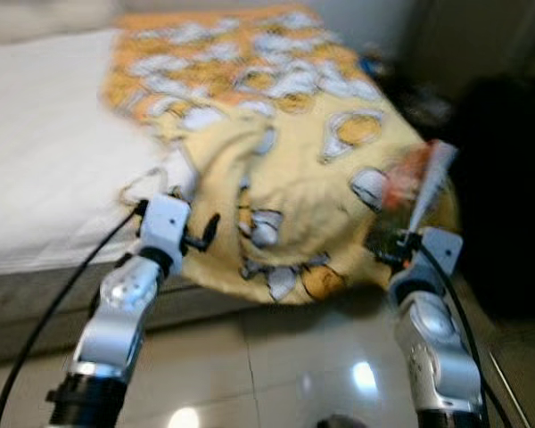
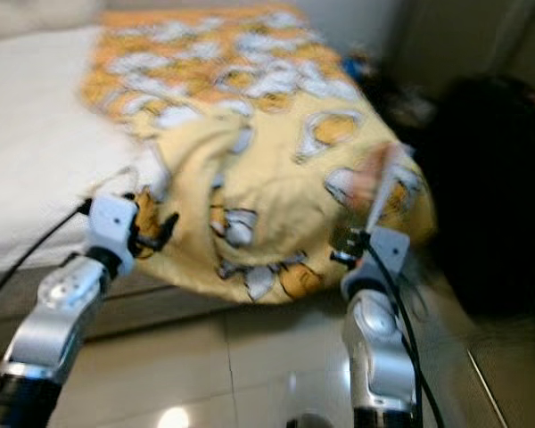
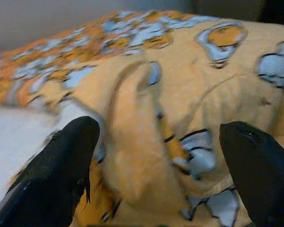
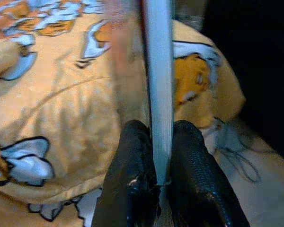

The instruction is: Clean up the room

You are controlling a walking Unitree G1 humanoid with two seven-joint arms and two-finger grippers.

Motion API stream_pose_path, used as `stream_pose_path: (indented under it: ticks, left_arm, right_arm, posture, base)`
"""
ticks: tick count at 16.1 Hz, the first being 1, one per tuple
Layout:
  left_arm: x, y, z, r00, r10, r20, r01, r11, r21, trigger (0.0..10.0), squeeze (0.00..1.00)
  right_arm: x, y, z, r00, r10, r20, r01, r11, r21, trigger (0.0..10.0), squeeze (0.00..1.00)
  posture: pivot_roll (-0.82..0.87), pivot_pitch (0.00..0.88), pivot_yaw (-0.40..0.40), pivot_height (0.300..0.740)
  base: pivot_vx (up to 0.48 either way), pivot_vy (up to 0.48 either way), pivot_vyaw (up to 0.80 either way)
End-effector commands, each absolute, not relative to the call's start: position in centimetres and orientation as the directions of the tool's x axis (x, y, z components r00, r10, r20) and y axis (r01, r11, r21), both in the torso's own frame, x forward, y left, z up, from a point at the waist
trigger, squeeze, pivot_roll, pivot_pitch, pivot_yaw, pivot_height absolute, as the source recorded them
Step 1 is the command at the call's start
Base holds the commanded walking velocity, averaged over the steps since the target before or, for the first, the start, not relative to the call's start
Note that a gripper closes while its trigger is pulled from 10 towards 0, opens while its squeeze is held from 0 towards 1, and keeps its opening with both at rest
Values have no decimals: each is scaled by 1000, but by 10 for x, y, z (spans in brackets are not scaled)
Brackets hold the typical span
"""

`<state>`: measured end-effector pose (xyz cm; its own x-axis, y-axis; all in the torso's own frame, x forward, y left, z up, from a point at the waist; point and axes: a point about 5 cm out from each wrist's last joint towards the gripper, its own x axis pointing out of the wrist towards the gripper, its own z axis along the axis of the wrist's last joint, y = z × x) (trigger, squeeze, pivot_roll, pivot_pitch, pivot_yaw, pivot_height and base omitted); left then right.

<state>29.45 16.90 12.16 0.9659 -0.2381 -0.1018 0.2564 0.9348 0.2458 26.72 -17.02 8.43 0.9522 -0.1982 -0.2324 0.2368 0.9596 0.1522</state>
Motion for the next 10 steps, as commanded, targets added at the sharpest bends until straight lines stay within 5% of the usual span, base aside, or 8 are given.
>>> stream_pose_path:
  ticks: [1, 10]
  left_arm:
    - [295, 162, 123, 962, -255, -93, 271, 931, 244, 10000, 235]
    - [289, 175, 122, 975, -199, -96, 216, 949, 229, 10000, 235]
  right_arm:
    - [269, -174, 93, 958, -214, -191, 246, 955, 163, 10000, 0]
    - [281, -171, 105, 982, -141, -124, 157, 980, 125, 10000, 0]
  posture:
    - [33, 0, 39, 740]
    - [59, 0, 18, 740]
  base:
    - [0, 405, -800]
    - [0, 402, -46]
